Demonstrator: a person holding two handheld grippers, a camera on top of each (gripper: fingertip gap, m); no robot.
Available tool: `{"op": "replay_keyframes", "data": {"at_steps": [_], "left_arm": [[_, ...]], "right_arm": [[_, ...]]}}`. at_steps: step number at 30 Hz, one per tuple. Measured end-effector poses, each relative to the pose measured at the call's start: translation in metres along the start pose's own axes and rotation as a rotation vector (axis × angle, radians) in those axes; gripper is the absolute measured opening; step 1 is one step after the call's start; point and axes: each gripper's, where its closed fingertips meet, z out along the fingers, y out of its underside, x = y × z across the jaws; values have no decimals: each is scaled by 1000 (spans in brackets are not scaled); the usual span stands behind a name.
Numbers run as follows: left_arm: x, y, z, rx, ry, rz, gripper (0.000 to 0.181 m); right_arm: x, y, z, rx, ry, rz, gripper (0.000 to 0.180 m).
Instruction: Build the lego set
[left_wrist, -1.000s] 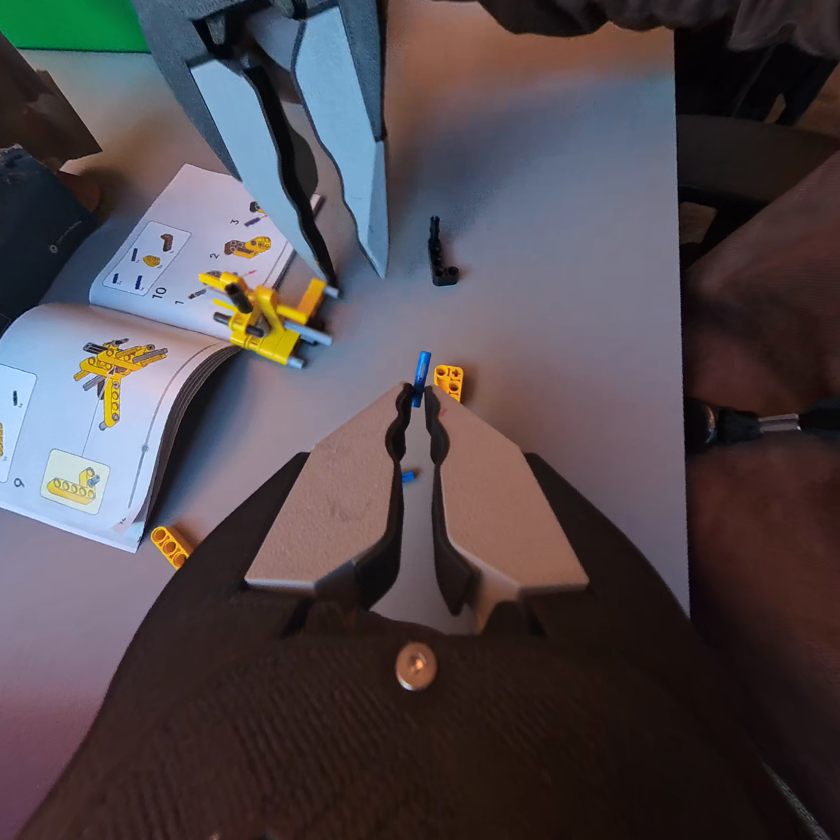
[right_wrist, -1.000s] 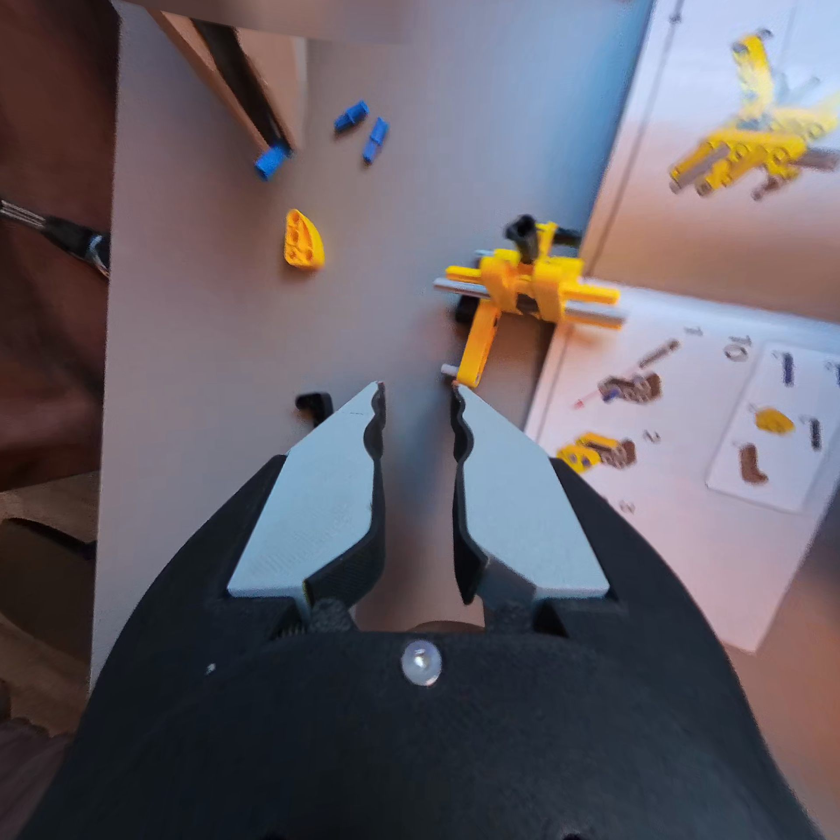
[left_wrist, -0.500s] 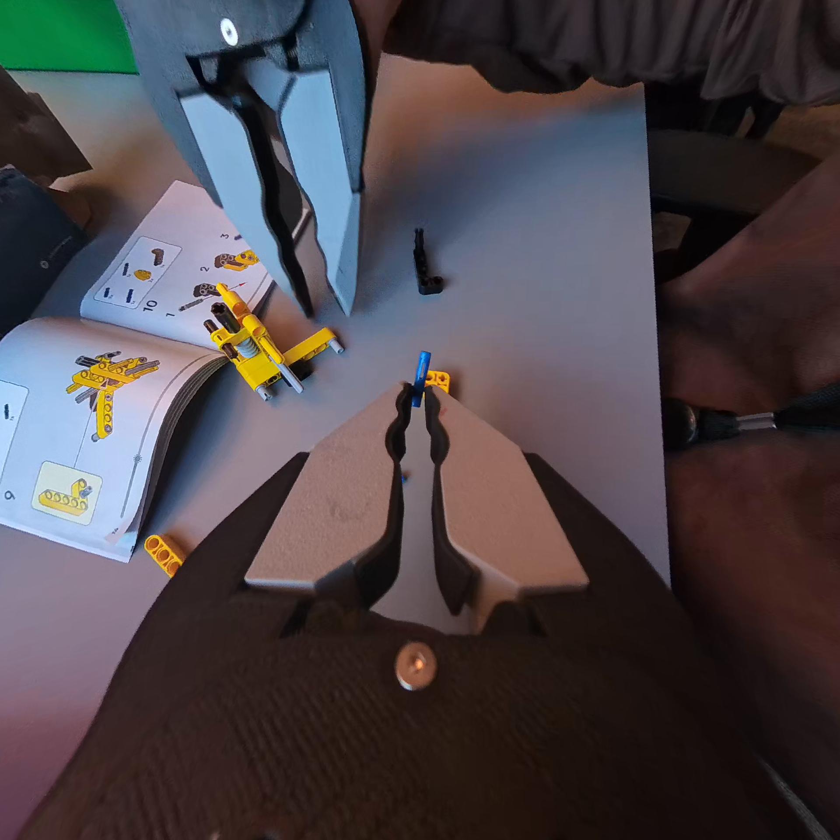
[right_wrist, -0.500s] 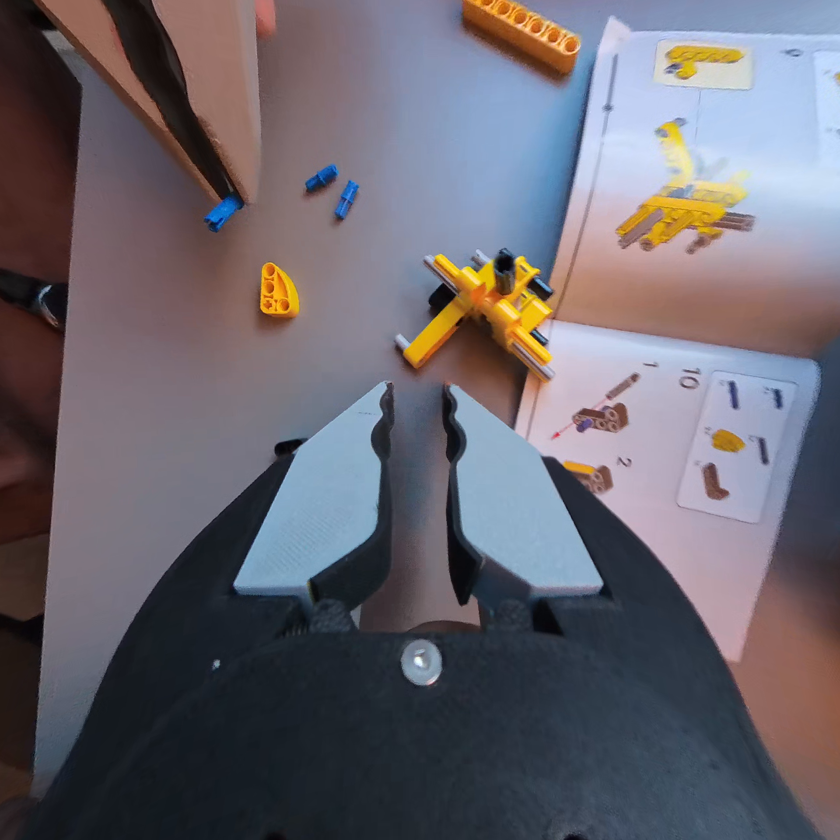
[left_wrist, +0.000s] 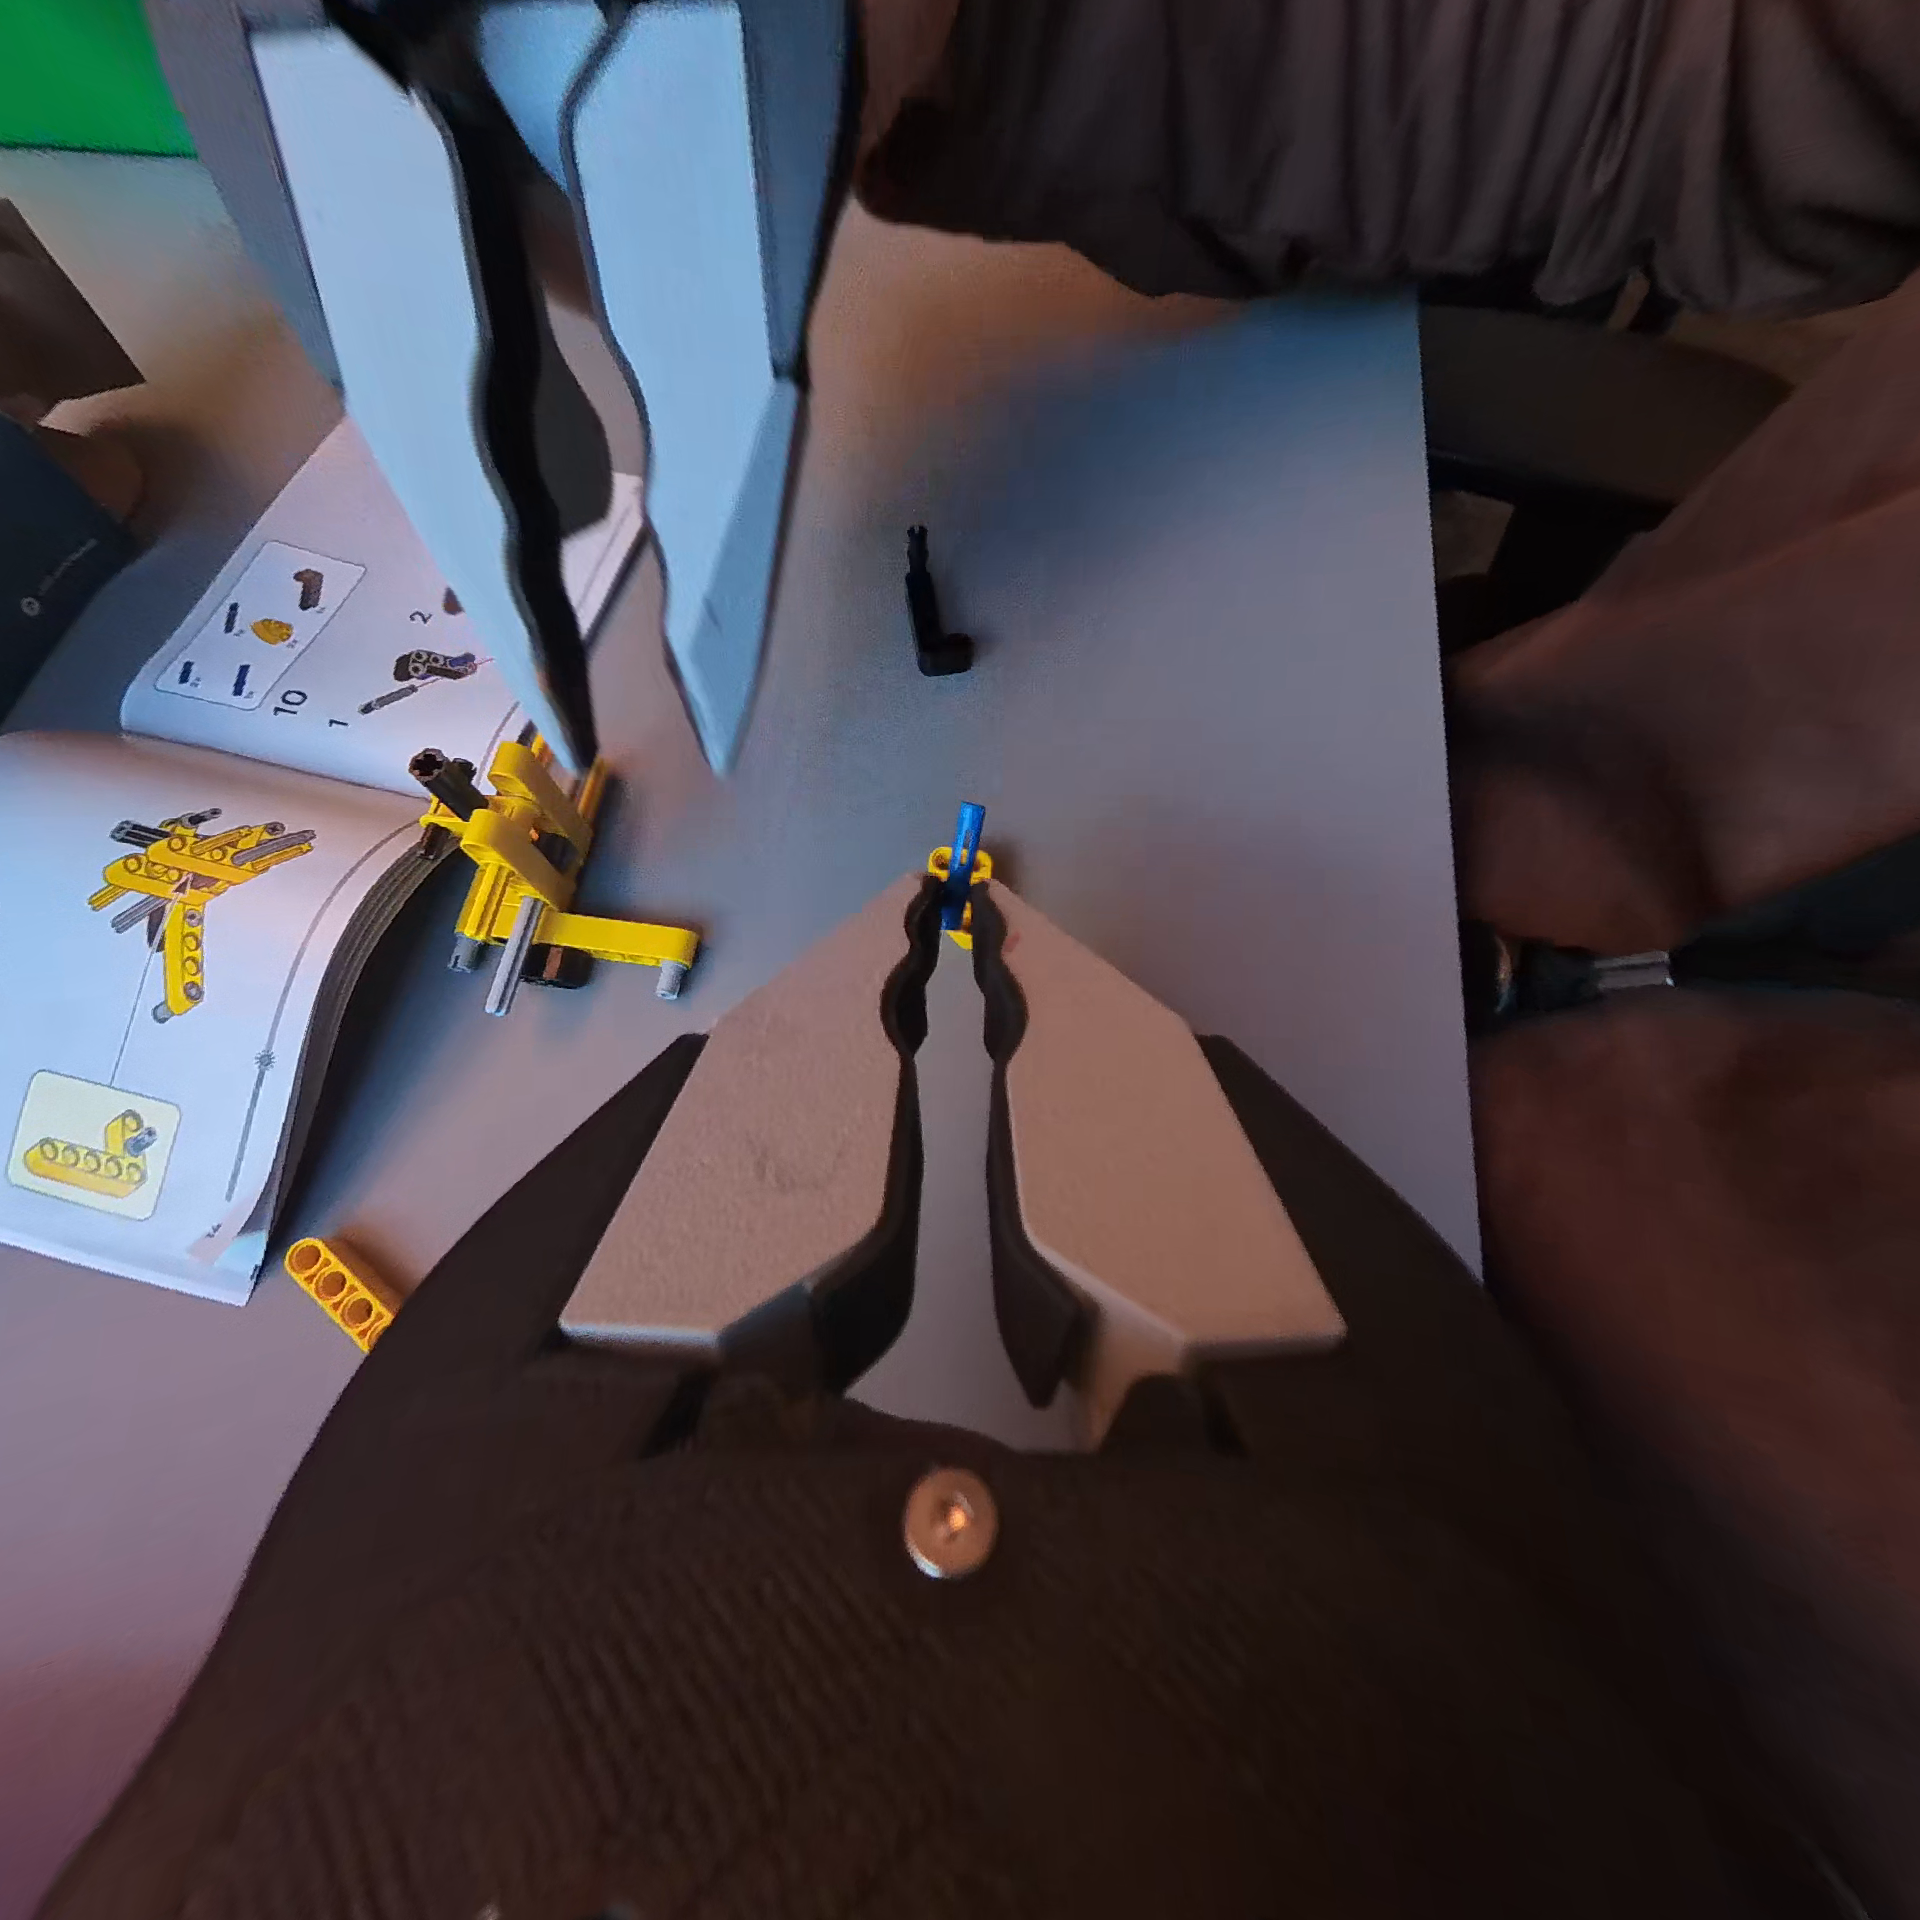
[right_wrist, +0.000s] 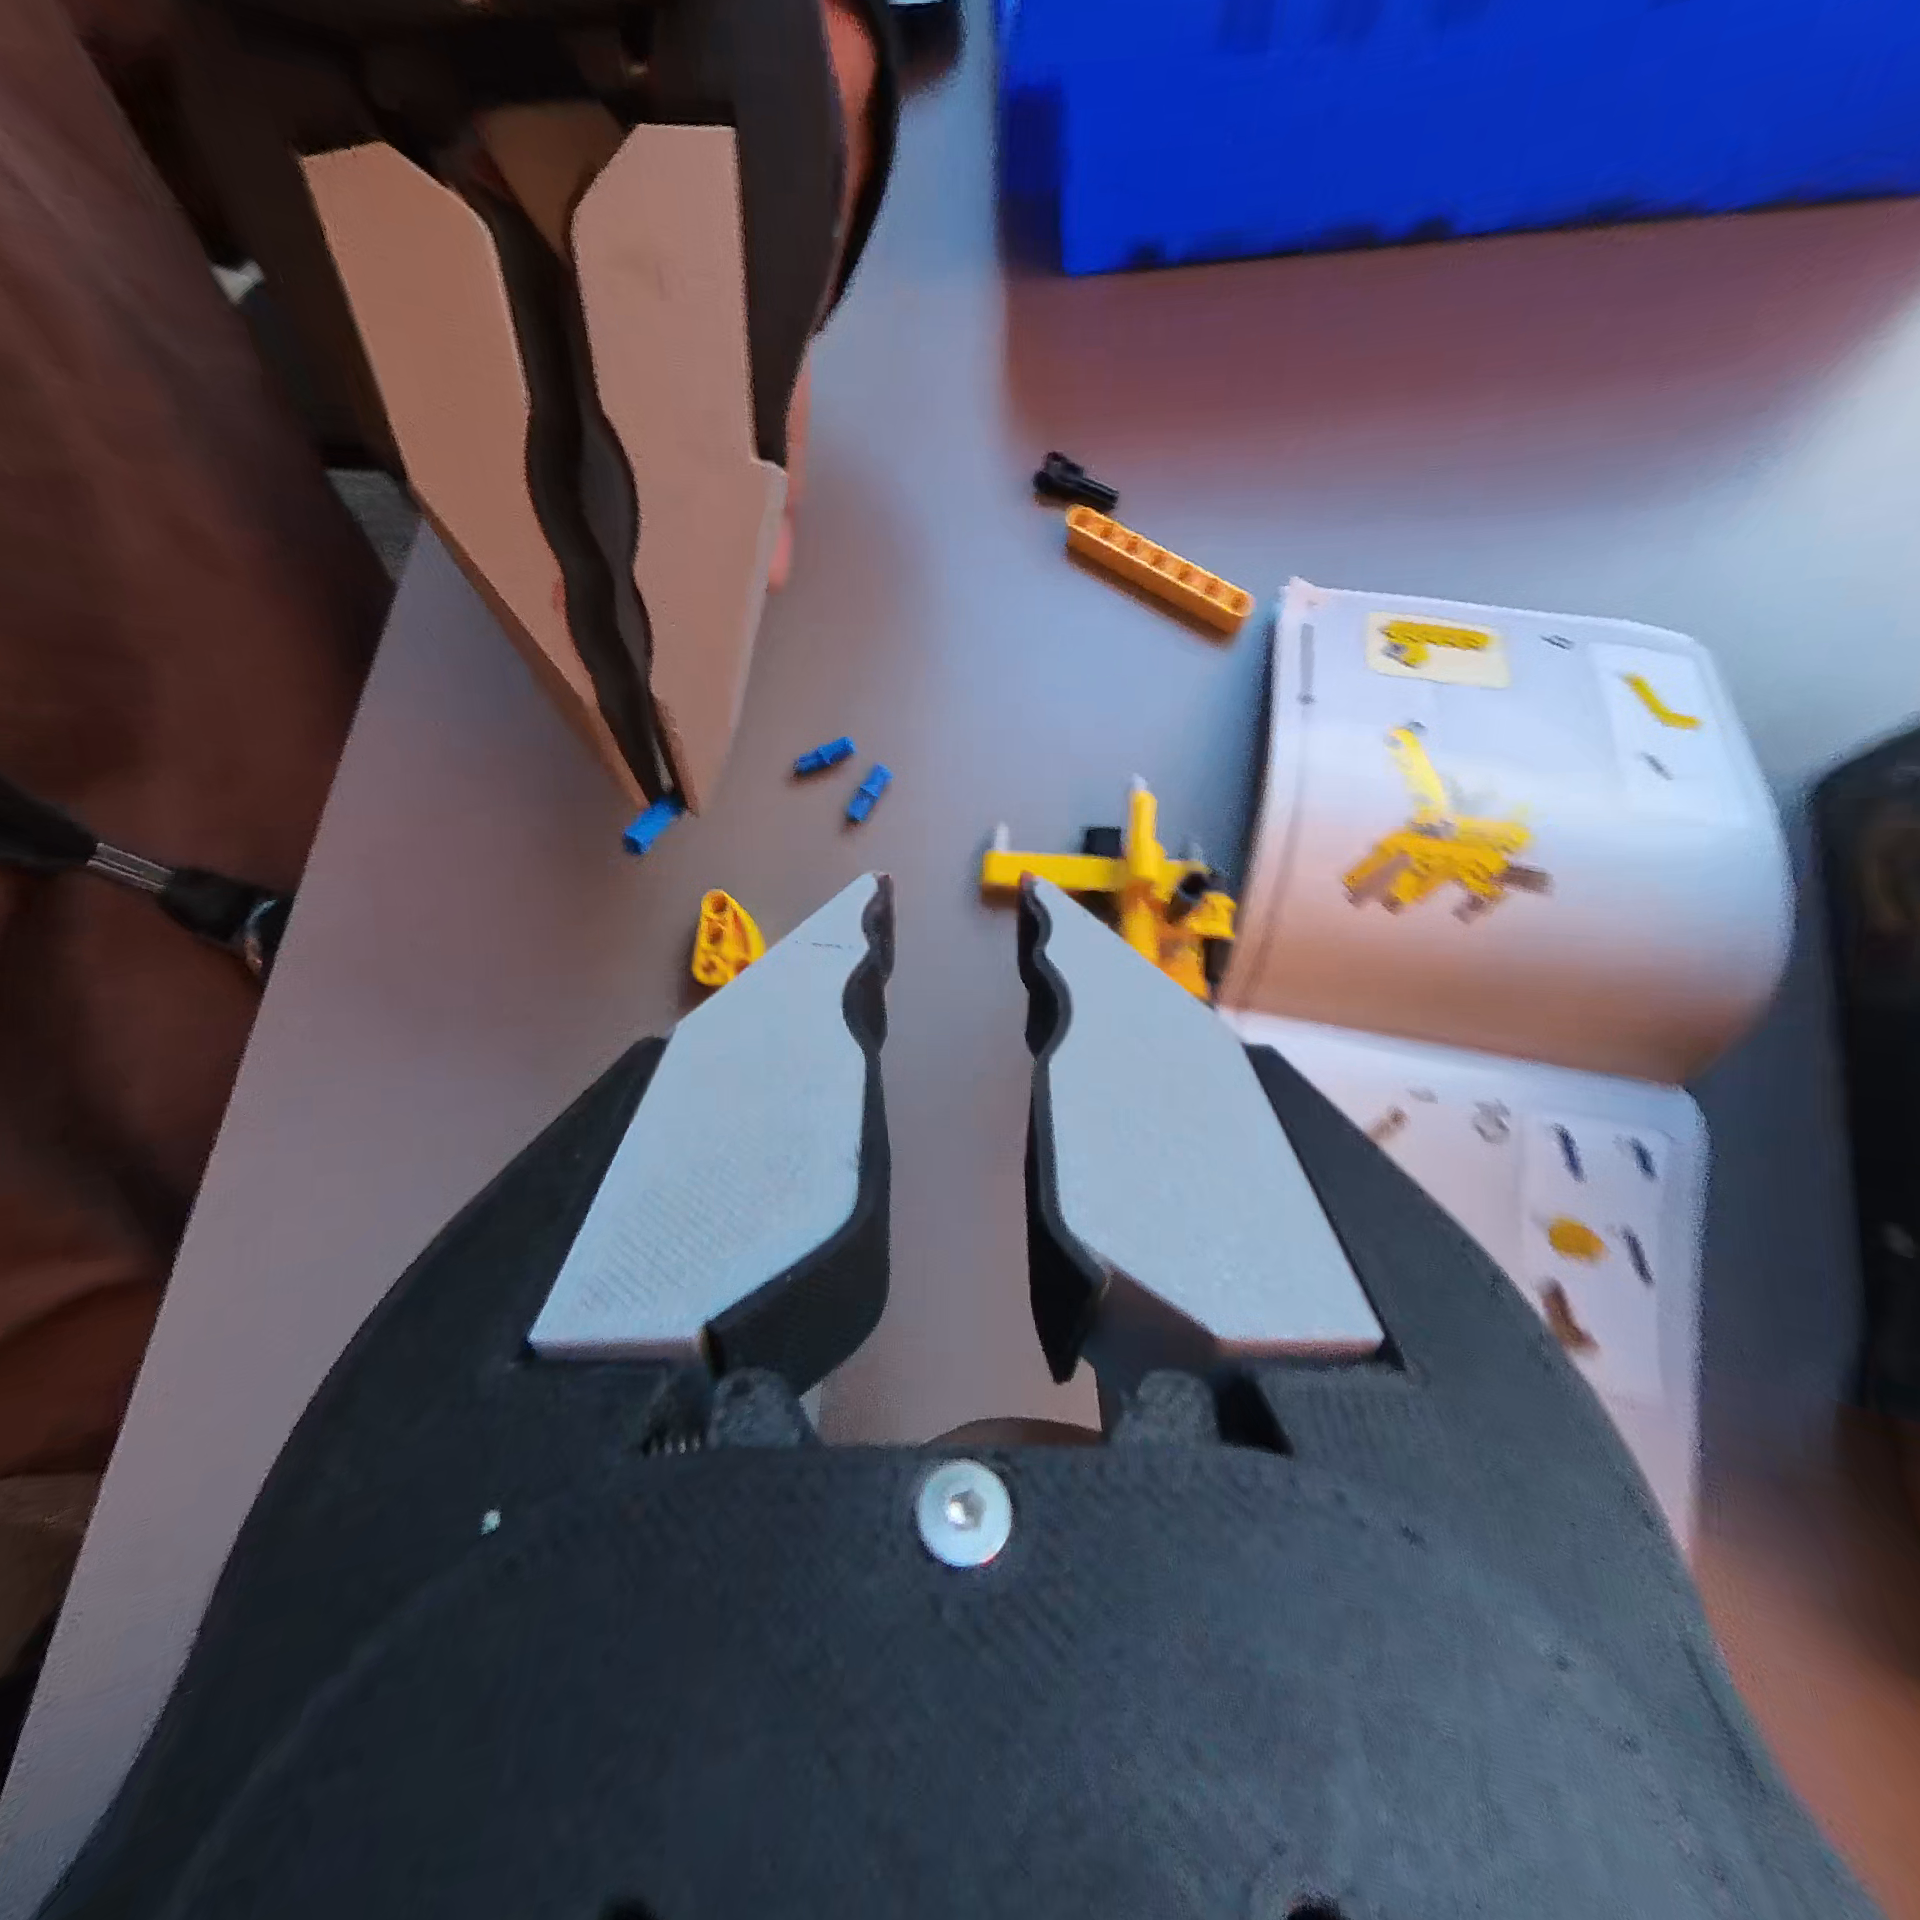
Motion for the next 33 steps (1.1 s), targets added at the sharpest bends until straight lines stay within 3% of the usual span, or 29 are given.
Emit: {"op": "replay_keyframes", "data": {"at_steps": [1, 10, 23, 33], "left_arm": [[0, 1, 0, -3, 0, 2, 2], [-4, 5, 5, -18, -7, -15, 2], [-4, 7, 7, -24, 1, -19, 2], [-14, 1, 9, 15, -33, -49, 2]], "right_arm": [[7, 5, -7, 4, 36, 13, 20], [35, 46, -8, -24, 155, 81, 32], [-3, 24, 16, 21, -22, 52, 28], [10, 31, -48, 154, 117, 100, 25]]}}
